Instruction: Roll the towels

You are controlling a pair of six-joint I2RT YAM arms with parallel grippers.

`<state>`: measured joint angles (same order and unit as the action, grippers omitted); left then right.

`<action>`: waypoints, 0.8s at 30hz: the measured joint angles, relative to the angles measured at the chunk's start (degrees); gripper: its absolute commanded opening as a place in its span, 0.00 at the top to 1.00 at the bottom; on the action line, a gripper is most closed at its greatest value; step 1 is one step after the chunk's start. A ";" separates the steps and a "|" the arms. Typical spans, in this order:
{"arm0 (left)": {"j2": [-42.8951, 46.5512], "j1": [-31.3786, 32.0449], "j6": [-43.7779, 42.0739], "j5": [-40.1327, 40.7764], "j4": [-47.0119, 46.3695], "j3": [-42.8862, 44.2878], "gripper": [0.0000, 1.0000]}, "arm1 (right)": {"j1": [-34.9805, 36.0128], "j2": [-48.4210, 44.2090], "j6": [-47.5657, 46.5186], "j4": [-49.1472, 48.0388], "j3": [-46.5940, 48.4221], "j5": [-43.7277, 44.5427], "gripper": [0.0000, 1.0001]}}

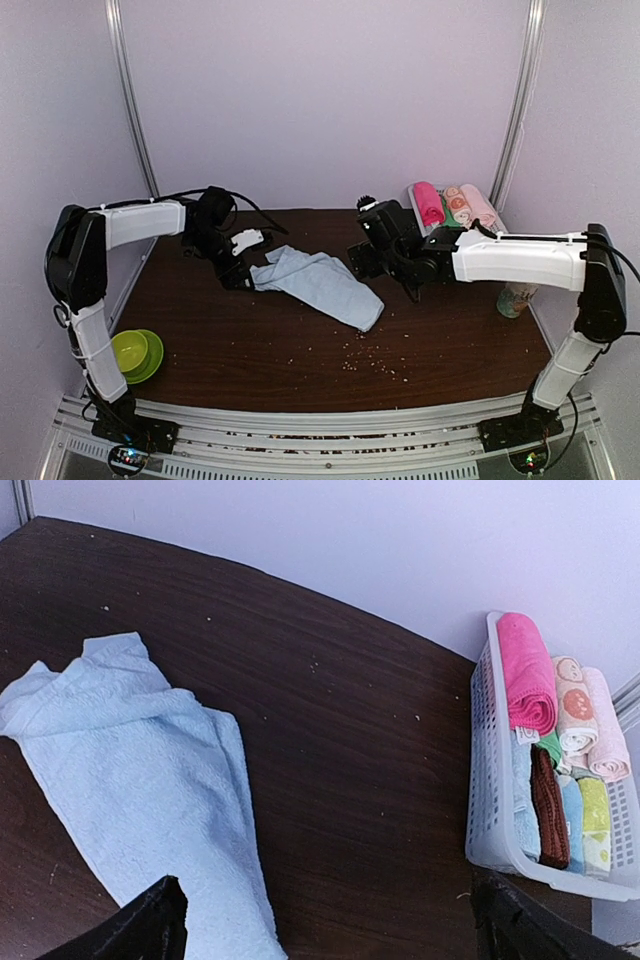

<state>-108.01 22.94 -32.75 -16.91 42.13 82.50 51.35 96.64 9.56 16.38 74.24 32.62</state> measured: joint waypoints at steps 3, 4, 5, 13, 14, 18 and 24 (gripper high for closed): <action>-2.64 2.14 -1.27 3.63 -1.92 0.57 0.24 | 0.00 -1.77 0.26 -0.35 -2.93 0.24 0.00; -3.21 2.73 -1.51 4.68 -2.27 0.57 0.26 | 0.00 -2.45 0.39 -0.59 -3.85 0.42 0.00; -3.89 3.43 -1.90 6.14 -2.80 0.52 0.29 | 0.00 -3.02 0.59 -0.66 -4.52 0.52 0.00; -4.76 6.40 -2.89 16.02 -8.79 0.04 0.58 | 0.00 -4.96 1.77 -2.49 -7.37 0.68 0.01; -4.94 6.54 -2.95 16.85 -9.35 0.07 0.58 | 0.00 -4.96 1.92 -2.56 -7.56 0.66 0.02; -6.45 6.82 -3.23 19.56 -10.93 -0.04 0.60 | 0.00 -4.96 2.51 -2.84 -7.91 0.63 0.01; -6.97 7.08 -4.28 20.65 -11.10 -1.60 0.54 | 0.00 -5.16 2.62 -3.58 -8.41 0.66 0.02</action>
<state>-114.98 30.02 -37.04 3.75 31.03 80.90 51.35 91.48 12.19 12.80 65.82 33.28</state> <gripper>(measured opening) 0.438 0.985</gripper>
